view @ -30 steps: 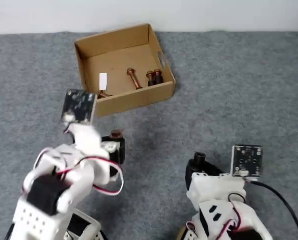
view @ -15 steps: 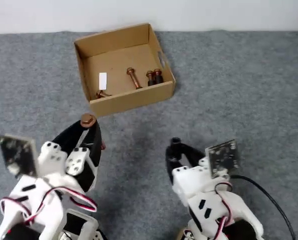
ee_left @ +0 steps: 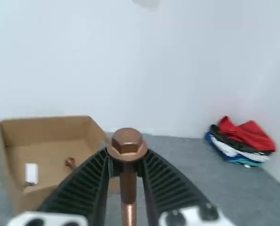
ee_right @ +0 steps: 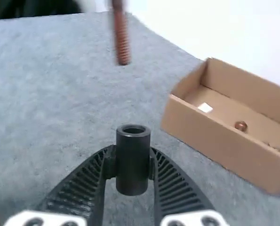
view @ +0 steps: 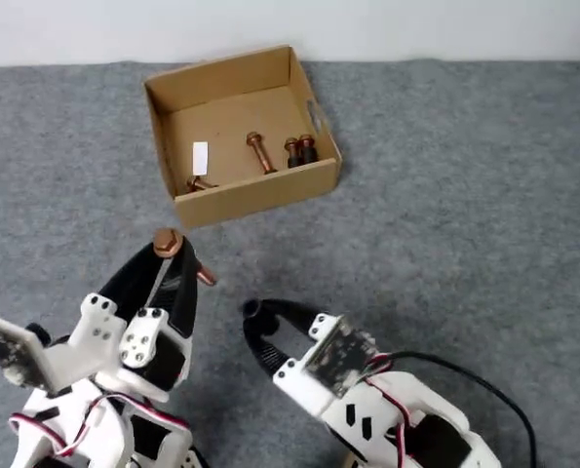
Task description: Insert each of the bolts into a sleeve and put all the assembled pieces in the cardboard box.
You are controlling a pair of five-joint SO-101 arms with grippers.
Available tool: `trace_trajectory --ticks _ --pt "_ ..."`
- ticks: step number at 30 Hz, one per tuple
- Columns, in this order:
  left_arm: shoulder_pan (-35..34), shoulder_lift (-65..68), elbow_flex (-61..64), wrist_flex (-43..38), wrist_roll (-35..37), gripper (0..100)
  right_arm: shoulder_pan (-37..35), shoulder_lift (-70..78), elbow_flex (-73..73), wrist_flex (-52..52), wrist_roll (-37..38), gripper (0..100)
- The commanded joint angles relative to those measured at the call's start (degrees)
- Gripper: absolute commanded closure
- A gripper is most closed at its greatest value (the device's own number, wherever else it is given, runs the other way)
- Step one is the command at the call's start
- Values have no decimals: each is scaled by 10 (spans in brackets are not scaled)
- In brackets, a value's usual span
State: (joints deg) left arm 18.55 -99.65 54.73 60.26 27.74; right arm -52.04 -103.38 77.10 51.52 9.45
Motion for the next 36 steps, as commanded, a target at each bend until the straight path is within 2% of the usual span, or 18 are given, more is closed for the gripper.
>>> trace_trajectory --ticks 1,8,14,26,31,36 --pt "29 -1 -4 -18 30 996 -18 -6 9 -44 33 991" --pt "39 -1 -1 -15 55 996 -20 -5 34 -99 63 991" --pt "39 -1 -1 31 55 996 -17 -5 30 -100 63 991" --pt "40 -4 54 34 69 996 -17 -5 13 -101 63 991" --pt "84 -1 54 56 71 996 -16 -5 11 -100 63 991" --pt "87 -1 43 75 71 996 -16 -5 12 -100 62 991"
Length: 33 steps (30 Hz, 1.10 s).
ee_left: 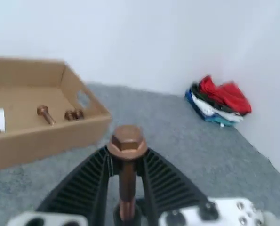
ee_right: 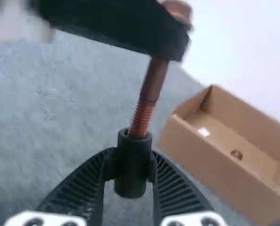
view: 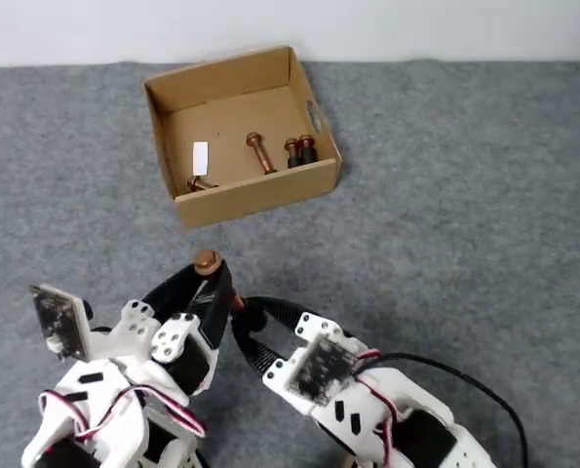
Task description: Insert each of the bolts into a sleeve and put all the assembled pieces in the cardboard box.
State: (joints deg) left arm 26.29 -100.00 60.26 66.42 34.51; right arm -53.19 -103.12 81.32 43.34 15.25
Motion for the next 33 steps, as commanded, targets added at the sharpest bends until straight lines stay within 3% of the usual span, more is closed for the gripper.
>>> trace_trajectory --ticks 1,11,15,18,25,33 --pt "12 3 -20 19 4 996 -5 -7 -30 -18 4 991" --pt "14 4 -15 101 -1 996 -5 -7 -35 -23 5 991" --pt "11 4 43 143 -50 995 -5 -7 -34 -43 6 991" --pt "14 4 58 141 -69 976 -5 -7 -35 -44 6 991" --pt "9 4 58 142 -72 824 -5 -6 -40 -42 7 991" --pt "-18 4 54 141 -74 816 -5 -6 -40 -41 7 991"
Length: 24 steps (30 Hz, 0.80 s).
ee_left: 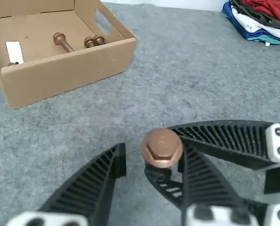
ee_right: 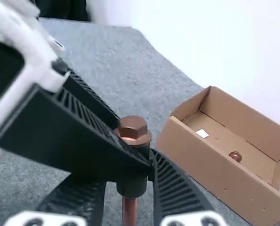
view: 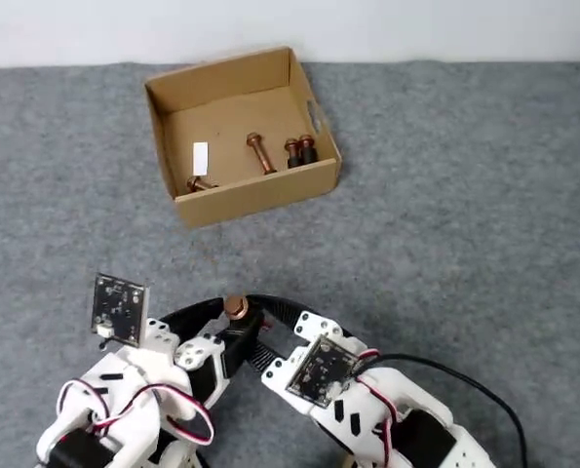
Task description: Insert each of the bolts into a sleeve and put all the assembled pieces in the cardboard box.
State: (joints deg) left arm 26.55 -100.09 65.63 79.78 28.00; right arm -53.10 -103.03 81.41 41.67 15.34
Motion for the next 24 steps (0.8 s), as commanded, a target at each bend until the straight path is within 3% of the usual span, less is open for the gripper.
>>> trace_trajectory --ticks 1,6,16,24 --pt "-35 5 0 7 -16 816 -6 -7 -41 -24 6 991" --pt "-87 4 -28 8 -38 815 -5 -7 -37 -22 6 991" --pt "-91 4 -142 11 -36 815 38 -7 -11 -24 3 991" --pt "-93 4 -153 11 -36 822 51 -7 11 -25 3 991"
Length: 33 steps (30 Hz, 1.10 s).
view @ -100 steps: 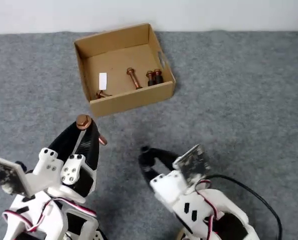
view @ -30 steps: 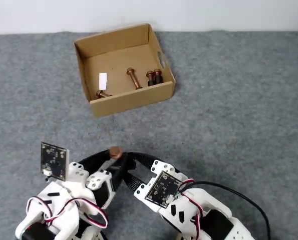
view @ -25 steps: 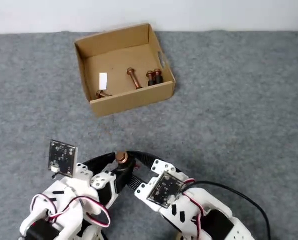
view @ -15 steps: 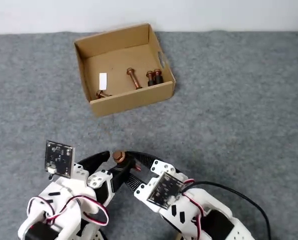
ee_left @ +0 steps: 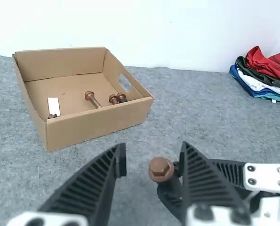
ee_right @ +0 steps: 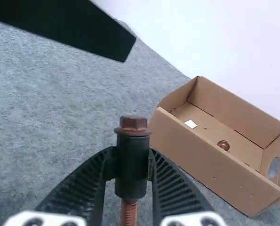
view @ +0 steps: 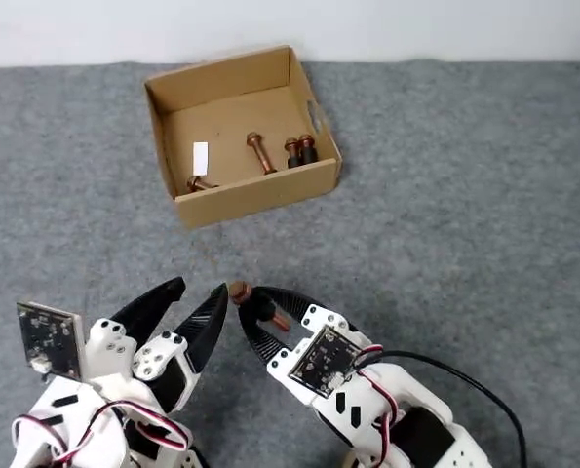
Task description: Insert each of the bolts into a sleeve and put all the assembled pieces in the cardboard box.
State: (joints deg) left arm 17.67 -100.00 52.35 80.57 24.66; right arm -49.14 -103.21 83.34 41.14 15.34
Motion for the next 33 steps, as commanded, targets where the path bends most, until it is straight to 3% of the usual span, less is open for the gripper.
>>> trace_trajectory --ticks 1,5,8,12,16,21,33 --pt "-15 3 -19 2 -3 836 13 -5 -9 -20 3 991" --pt "-113 3 10 -13 -9 988 59 -4 -15 -20 2 991" --pt "-197 0 75 -49 -47 988 125 -2 -38 -19 -39 991" --pt "-265 0 231 -159 -128 995 220 36 -92 9 -138 991" --pt "-264 -1 381 -254 -202 995 311 152 -197 54 -241 991" --pt "-254 -1 443 -329 -228 995 354 304 -306 55 -267 991" --pt "-255 3 443 -279 -228 994 356 615 -501 -83 -295 991"
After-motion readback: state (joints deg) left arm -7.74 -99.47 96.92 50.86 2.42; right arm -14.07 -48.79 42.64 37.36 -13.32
